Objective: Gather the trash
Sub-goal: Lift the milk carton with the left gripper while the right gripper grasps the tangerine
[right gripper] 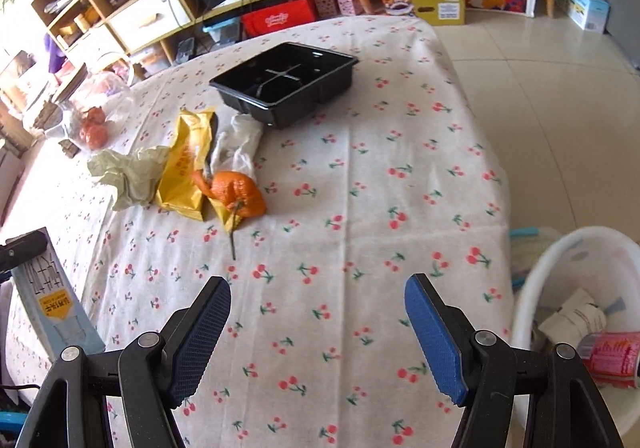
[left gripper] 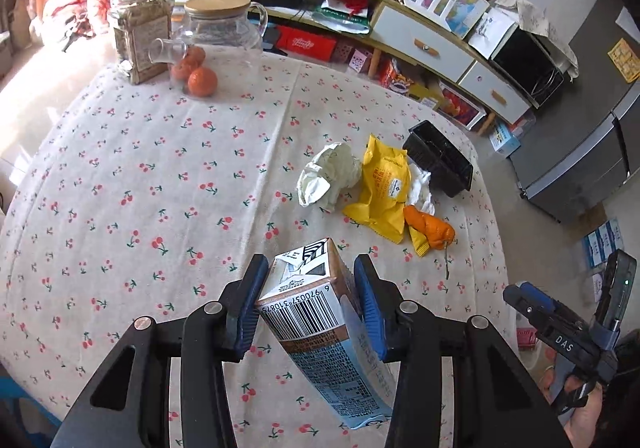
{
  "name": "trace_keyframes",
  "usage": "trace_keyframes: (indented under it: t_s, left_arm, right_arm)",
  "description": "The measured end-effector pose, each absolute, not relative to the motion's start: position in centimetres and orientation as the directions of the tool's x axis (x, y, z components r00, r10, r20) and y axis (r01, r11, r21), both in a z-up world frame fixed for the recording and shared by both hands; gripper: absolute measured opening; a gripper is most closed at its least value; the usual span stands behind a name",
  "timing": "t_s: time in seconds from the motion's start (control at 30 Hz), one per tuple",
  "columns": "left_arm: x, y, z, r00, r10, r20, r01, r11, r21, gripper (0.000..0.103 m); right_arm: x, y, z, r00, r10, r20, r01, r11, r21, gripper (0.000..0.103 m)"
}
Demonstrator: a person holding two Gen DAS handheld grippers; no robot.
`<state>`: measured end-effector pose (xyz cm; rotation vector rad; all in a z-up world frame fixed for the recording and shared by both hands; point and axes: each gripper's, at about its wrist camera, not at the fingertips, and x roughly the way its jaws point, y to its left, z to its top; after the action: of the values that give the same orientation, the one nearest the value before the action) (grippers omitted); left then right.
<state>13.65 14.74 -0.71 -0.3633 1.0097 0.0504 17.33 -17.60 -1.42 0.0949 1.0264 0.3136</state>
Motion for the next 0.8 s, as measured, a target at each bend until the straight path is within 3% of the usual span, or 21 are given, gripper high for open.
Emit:
trace_keyframes:
  t_s: [0.27,0.57,0.67,0.8]
  left_arm:
    - [13.5,17.2,-1.6,0.511,-0.136,-0.849,-0.221,0.933,-0.282,0.047]
    - [14.3,15.0,-2.4,0.483,-0.110,-0.869,-0.155,0.966,-0.208,0.047]
    - [14.4,14.2,-2.6,0.477,-0.102,-0.873,-0.138,0.972,-0.189,0.047]
    - [14.3,13.7,-2.8,0.469,-0.100,-0.877,-0.132,0.974,-0.182,0.047]
  right_arm:
    - [21.3,-12.8,-3.6,0.486,0.341,-0.805,-0.290,0.932,0.219,0.072]
    - [24.5,-11.8,-6.8,0.456,0.397,-0.796,-0.272,0.914,0.300,0.057]
    - [24.9,-11.8,-7.3,0.446,0.425,-0.788,-0.273,0.903,0.332,0.050]
    - [25.0,-11.4,-7.5,0.425,0.476,-0.770,-0.324,0.874,0.362,0.032]
